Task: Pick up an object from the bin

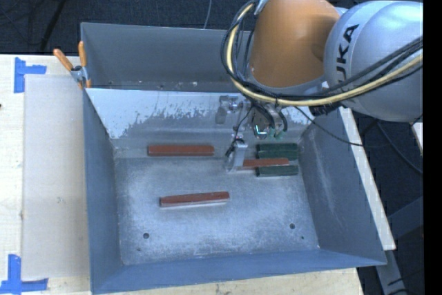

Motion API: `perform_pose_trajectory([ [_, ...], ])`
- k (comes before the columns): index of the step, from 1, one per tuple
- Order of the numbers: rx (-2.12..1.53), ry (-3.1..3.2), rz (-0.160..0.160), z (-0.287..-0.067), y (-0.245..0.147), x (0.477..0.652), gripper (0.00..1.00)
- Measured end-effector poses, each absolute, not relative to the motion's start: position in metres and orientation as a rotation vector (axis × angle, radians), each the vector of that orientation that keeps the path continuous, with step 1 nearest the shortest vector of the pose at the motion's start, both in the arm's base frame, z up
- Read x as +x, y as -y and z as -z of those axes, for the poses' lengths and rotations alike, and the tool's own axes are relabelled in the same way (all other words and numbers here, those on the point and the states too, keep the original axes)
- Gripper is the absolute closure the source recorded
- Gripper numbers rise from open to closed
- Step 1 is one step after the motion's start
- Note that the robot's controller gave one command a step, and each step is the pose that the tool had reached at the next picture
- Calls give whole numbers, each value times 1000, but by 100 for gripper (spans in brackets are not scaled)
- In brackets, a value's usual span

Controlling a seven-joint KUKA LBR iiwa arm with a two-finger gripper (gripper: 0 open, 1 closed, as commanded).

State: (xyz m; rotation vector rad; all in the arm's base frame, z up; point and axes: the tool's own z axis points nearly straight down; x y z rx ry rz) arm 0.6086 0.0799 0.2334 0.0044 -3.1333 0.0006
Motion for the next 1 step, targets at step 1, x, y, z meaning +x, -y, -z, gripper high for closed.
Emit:
perform_pose_trajectory([
  [1, 428, 3103, 1, -95, -83, 582, 0],
])
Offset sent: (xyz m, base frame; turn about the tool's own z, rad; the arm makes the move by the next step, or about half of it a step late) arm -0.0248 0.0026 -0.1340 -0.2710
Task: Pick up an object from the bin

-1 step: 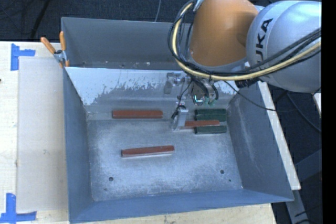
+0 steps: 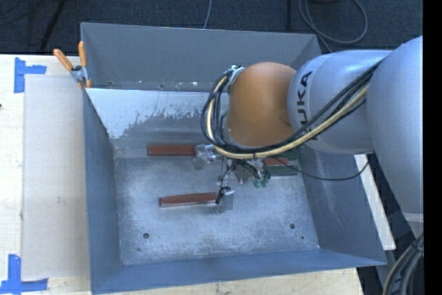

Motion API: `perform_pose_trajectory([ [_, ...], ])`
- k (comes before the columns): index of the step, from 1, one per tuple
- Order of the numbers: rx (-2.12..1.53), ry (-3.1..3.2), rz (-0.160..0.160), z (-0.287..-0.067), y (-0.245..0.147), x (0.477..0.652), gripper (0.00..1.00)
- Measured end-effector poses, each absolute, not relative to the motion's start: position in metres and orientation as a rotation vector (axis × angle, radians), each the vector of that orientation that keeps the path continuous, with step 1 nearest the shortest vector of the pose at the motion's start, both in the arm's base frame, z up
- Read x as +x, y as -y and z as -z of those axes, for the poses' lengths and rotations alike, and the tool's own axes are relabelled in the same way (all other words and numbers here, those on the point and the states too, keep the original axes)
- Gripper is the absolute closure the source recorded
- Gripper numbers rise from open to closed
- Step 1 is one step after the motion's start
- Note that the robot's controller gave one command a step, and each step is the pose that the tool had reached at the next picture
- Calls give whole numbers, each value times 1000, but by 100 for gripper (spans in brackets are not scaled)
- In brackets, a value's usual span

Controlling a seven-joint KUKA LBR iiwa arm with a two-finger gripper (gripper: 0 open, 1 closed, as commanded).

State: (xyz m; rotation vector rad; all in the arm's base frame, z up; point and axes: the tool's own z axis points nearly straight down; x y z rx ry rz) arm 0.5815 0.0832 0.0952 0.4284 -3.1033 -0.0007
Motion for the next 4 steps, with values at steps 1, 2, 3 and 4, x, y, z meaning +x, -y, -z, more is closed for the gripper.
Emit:
perform_pose_trajectory([
  [1, 1143, 2929, 2, -81, -103, 623, 0],
  [2, 2012, 2409, 4, -69, -67, 591, 0],
  [3, 2008, 2416, 5, -70, -68, 591, 100],
  [4, 2304, 2141, -2, -237, -74, 498, 100],
])
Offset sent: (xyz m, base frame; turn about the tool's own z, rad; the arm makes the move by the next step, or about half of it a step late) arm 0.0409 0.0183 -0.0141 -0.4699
